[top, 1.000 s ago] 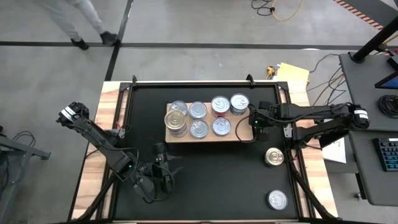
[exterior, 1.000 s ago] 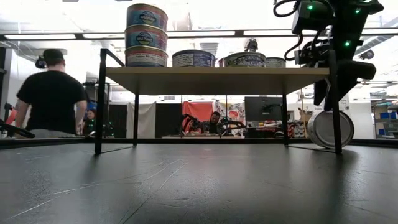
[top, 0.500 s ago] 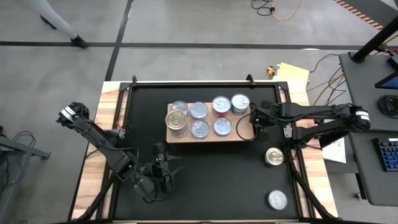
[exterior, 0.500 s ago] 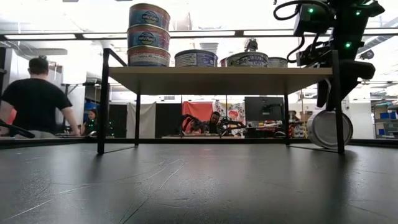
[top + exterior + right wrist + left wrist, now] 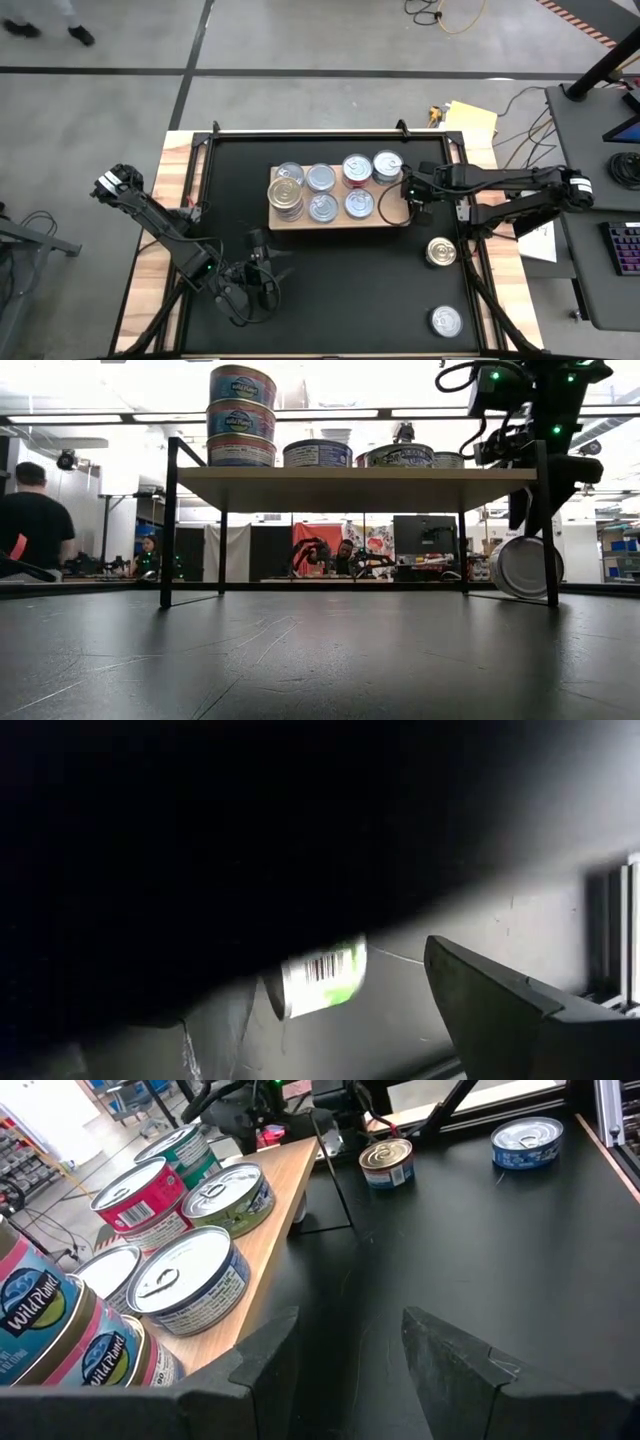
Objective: Stack canned seafood by type on shelf
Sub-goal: Stack the green tuna can on the green tuna can
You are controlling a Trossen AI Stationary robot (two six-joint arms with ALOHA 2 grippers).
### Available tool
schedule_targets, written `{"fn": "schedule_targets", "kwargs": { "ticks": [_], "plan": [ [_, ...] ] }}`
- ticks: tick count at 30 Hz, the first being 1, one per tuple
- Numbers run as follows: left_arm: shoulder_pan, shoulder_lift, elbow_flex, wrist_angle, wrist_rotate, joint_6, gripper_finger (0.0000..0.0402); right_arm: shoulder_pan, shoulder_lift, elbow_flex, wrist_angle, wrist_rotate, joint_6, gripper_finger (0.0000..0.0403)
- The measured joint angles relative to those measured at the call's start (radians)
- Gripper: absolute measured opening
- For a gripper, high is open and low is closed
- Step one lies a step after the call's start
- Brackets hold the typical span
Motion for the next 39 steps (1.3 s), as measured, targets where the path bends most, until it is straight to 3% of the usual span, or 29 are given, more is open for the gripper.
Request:
{"fn": "schedule_targets", "kwargs": {
  "ticks": [7, 16, 20, 26, 31, 39],
  "plan": [
    [0.0, 0.0, 0.0, 0.0, 0.0, 0.0, 0.0162, 0.001, -0.033, 0.101, -0.083, 0.005, 0.014, 0.0282],
    [0.0, 0.0, 0.0, 0.0, 0.0, 0.0, 0.0162, 0.003, -0.058, 0.257, -0.256, -0.081, 0.201, 0.0245],
    [0.0, 0.0, 0.0, 0.0, 0.018, 0.0, 0.0162, 0.024, -0.075, 0.274, -0.297, -0.105, 0.283, 0.0204],
    [0.0, 0.0, 0.0, 0.0, 0.06, -0.001, 0.0162, 0.104, -0.115, 0.197, -0.297, -0.105, 0.398, 0.0102],
    [0.0, 0.0, 0.0, 0.0, 0.06, -0.001, 0.0162, 0.195, -0.117, 0.146, -0.189, -0.11, 0.448, 0.0022],
    [0.0, 0.0, 0.0, 0.0, 0.06, -0.001, 0.0162, 0.285, -0.059, 0.142, -0.07, -0.1, 0.483, 0.0012]
  ]
}}
